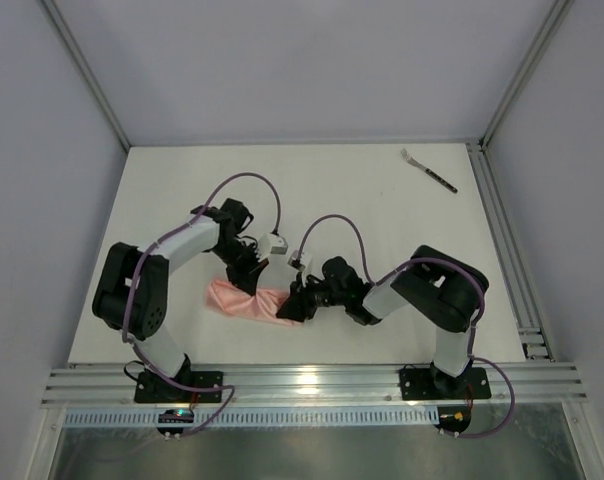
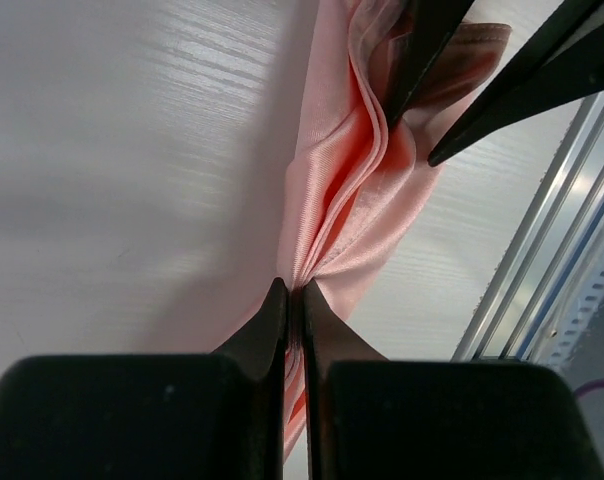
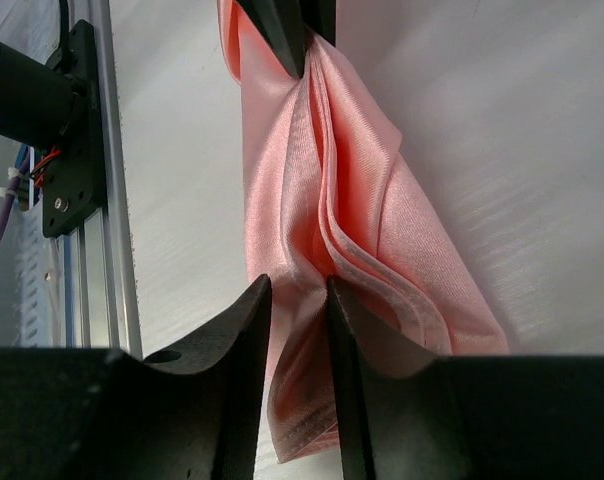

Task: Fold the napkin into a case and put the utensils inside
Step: Smooth out the smaller rectangle-folded napkin at the center of the board.

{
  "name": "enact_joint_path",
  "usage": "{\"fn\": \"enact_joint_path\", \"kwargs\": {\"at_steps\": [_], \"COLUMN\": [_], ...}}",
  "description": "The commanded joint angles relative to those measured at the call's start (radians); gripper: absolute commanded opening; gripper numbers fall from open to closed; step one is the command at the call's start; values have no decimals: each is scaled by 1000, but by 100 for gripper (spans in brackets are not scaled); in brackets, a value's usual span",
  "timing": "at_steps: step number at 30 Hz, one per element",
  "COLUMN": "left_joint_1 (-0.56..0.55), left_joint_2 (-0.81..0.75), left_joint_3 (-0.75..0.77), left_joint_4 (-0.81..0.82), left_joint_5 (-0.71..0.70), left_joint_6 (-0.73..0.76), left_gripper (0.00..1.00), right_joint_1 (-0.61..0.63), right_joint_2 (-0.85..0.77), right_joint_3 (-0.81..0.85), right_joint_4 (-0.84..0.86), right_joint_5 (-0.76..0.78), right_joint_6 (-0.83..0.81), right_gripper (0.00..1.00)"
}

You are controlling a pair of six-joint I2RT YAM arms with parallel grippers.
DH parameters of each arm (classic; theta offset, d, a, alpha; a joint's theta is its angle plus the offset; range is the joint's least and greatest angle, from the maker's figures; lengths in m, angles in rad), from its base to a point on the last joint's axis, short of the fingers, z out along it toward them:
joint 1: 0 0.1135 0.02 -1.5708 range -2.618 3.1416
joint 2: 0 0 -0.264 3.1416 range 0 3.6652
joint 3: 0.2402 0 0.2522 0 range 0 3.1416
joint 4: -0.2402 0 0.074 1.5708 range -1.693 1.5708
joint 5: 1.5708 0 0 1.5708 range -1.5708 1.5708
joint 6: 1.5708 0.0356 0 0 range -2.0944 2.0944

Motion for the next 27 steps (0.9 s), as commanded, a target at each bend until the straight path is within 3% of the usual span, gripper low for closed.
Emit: {"fn": "enact_joint_path", "kwargs": {"at_steps": [1,7,11,12,19,23,27], "left_joint_1": [5,2,0,0,4,4,4], "left_joint_2": [-50,-64,-72,-73,-79,-79,-78], "left_joint_3": [47,44,51,56,67,45,42], "left_joint_4": [-42,-84,-78,-75,-59,-16,-16], "left_joint_5": [57,96,96,93,18,-62,-32], "left_joint_6": [26,69,64,63,38,26,26], "left_gripper": [0,0,0,0,0,0,0], "right_joint_1": [8,8,9,8,4,-3,-2], "right_joint_2": [7,7,37,48,65,-18,-38], "right_joint_3": [-40,-11,68,76,0,-71,-33], "right_joint_4": [-28,-5,-17,-13,143,153,82], "right_joint_5": [-17,11,3,-6,-72,-72,-115], "right_joint_6": [-19,-4,4,13,58,26,-14], "right_gripper": [33,45,46,44,9,9,10]}}
